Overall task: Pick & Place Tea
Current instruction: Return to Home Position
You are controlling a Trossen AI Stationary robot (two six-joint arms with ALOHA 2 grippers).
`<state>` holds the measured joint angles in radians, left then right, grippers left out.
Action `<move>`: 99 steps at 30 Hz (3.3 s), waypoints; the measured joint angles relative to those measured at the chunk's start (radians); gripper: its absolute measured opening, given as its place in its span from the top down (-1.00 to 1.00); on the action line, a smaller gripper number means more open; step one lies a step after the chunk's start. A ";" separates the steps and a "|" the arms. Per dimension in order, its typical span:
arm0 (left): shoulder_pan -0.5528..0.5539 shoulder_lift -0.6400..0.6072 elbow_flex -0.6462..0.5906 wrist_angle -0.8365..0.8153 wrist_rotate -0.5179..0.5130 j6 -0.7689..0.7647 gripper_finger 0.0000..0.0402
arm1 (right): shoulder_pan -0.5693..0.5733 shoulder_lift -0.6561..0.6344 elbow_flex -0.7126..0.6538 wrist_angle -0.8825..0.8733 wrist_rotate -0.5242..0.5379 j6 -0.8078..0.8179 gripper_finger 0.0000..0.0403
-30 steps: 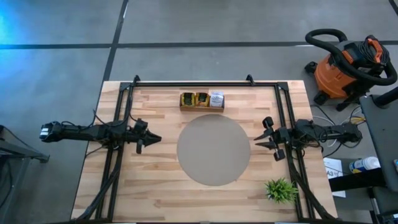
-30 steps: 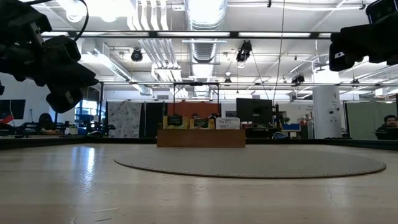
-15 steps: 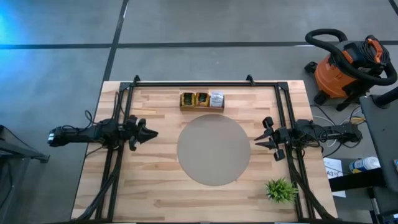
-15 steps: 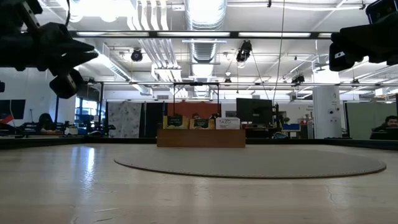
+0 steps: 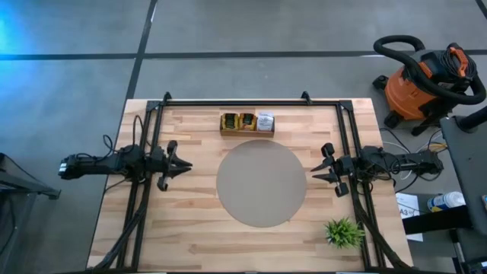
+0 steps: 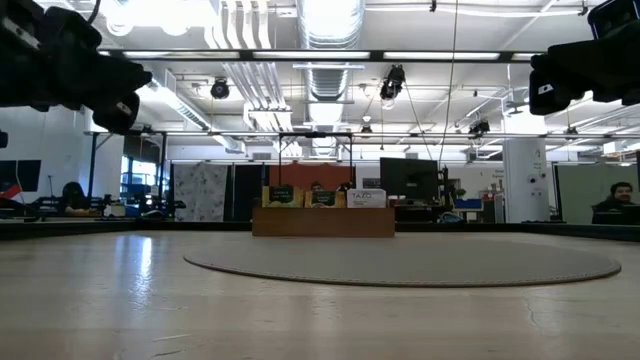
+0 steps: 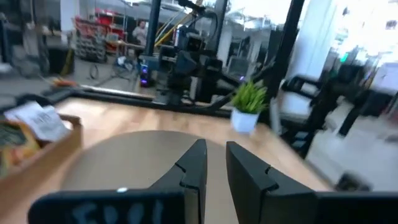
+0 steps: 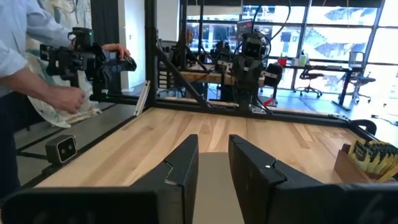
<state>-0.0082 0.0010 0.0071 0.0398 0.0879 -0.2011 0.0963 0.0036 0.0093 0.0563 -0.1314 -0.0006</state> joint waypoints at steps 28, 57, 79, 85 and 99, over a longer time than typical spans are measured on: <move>0.008 0.006 0.000 -0.030 -0.082 0.118 0.73 | 0.000 0.000 0.000 0.000 0.000 0.000 0.58; 0.008 0.011 0.000 -0.029 -0.085 0.118 0.73 | 0.000 -0.001 0.000 0.001 0.000 0.000 0.58; 0.008 0.011 0.000 -0.029 -0.085 0.118 0.73 | 0.000 -0.001 0.000 0.000 0.000 0.000 0.66; 0.008 0.011 0.000 -0.029 -0.085 0.119 0.73 | 0.000 -0.001 0.000 0.000 0.000 0.000 0.63; 0.008 0.011 0.000 -0.029 -0.085 0.119 0.73 | 0.000 -0.001 0.000 0.000 0.000 0.000 0.58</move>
<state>-0.0002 0.0117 0.0071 0.0105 0.0029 -0.0825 0.0967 0.0029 0.0097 0.0566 -0.1310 -0.0008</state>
